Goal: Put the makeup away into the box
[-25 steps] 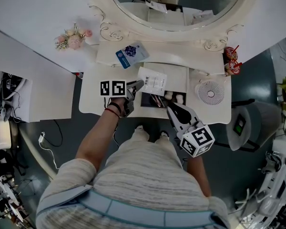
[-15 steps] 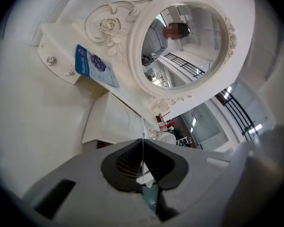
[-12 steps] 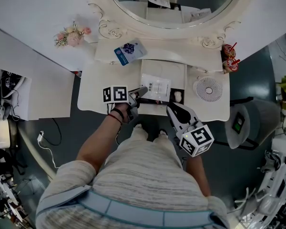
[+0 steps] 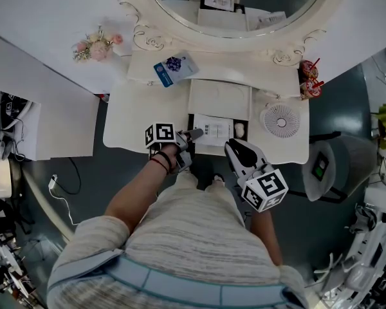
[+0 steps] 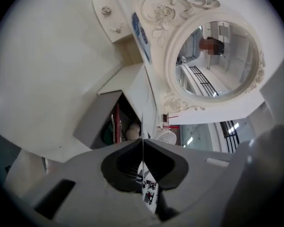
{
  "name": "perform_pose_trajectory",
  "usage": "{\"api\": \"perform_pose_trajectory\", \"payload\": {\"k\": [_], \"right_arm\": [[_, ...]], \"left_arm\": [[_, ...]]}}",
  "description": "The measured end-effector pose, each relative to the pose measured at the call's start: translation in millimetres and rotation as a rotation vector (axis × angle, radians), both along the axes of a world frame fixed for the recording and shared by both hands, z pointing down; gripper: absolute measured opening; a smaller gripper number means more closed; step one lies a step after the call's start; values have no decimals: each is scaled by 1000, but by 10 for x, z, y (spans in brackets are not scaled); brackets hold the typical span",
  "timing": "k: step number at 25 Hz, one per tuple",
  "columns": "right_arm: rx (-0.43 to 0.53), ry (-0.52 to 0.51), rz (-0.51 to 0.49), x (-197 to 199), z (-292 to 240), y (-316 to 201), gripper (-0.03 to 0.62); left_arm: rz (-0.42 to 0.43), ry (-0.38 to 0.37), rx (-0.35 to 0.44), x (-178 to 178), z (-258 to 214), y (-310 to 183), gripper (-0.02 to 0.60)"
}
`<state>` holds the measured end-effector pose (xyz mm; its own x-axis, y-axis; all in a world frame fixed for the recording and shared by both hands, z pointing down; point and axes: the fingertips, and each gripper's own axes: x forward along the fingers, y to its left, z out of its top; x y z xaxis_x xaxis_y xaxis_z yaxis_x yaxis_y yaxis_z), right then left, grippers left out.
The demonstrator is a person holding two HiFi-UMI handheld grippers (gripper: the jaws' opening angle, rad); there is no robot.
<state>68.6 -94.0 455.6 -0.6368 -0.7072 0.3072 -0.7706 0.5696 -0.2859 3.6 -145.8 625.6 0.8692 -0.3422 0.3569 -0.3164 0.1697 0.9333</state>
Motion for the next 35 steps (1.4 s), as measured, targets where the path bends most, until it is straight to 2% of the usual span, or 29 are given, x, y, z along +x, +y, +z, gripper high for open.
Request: {"api": "perform_pose_trajectory", "payload": {"k": [4, 8, 20, 29, 31, 33, 35], "right_arm": [[-1, 0, -5, -9, -1, -22, 11], [-4, 1, -3, 10, 2, -47, 11], [-10, 2, 3, 51, 31, -94, 11], [-7, 1, 9, 90, 23, -132, 11], [-5, 0, 7, 97, 19, -136, 11], [-6, 0, 8, 107, 31, -140, 11], [-8, 2, 6, 102, 40, -142, 11]], "left_arm": [[-47, 10, -93, -54, 161, 57, 15], [-72, 17, -131, -70, 227, 25, 15], [-111, 46, -157, 21, 242, -215, 15], [-124, 44, -140, 64, 210, -327, 21], [-123, 54, -145, 76, 189, -322, 61], [-116, 53, -141, 97, 160, -326, 139], [-87, 18, -113, 106, 125, -330, 192]]}}
